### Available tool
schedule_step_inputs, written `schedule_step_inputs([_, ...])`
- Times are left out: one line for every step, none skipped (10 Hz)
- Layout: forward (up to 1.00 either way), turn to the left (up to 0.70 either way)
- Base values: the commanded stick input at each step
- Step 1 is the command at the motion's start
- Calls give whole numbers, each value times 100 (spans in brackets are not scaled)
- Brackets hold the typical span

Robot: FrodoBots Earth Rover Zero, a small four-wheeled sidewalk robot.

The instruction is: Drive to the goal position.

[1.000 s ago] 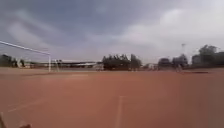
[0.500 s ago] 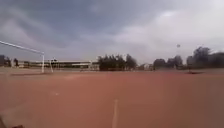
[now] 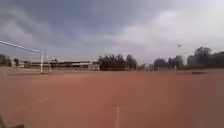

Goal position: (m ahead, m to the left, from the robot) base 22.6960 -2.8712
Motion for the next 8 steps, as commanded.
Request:
schedule_step_inputs([70,0])
schedule_step_inputs([70,-13])
schedule_step_inputs([70,-35])
schedule_step_inputs([70,-35])
schedule_step_inputs([70,-35])
schedule_step_inputs([70,-35])
schedule_step_inputs([70,-26])
schedule_step_inputs([70,-2])
